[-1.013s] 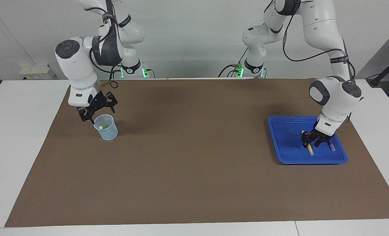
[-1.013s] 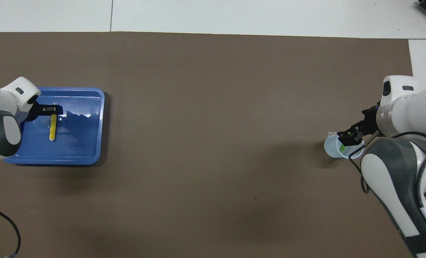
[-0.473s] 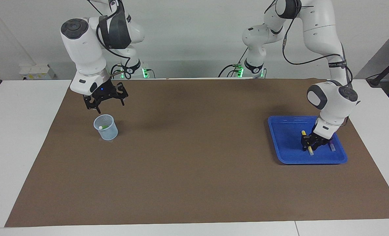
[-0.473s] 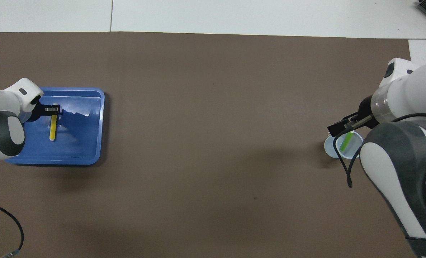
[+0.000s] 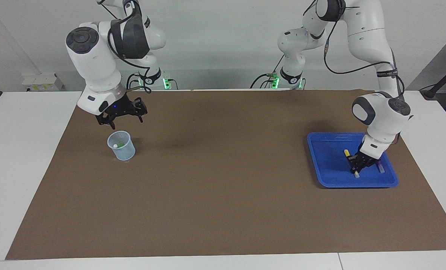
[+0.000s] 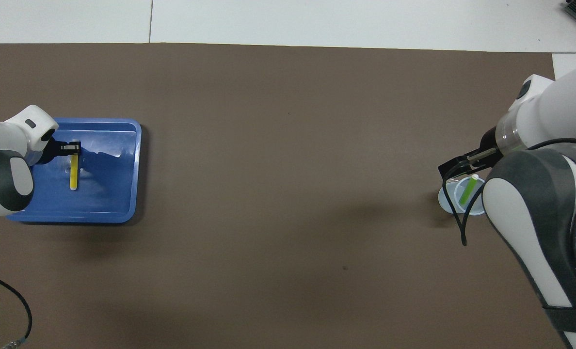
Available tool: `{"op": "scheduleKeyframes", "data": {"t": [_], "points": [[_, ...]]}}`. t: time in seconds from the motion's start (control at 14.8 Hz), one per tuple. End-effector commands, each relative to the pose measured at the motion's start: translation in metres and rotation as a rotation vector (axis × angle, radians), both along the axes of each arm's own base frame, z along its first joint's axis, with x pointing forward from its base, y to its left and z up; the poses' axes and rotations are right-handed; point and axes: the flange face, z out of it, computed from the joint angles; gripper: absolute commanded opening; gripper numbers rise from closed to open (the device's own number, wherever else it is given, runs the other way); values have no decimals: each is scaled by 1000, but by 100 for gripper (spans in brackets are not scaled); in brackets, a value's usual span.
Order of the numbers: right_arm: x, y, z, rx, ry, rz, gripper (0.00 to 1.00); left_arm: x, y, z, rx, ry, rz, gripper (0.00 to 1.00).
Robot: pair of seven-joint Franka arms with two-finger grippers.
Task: Transfer and insert pens with both arms
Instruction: 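Lift the yellow pen with the left gripper while the right gripper withdraws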
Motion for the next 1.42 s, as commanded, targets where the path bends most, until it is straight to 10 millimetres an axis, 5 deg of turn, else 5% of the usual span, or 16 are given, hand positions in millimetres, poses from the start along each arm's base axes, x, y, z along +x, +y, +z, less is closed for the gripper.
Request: {"op": "scheduleKeyframes", "data": {"t": [0.0,0.54,1.35], "points": [[0,-4,4,10,15,-33,100,7,3,4,-13,73,42,0],[-1,-3,7,6,13,-99,100,24,-49,80,-143,226,341,0],[2,1,11,8,7,-128,100,-13,-144,166,-523,562,1102,0]]}}
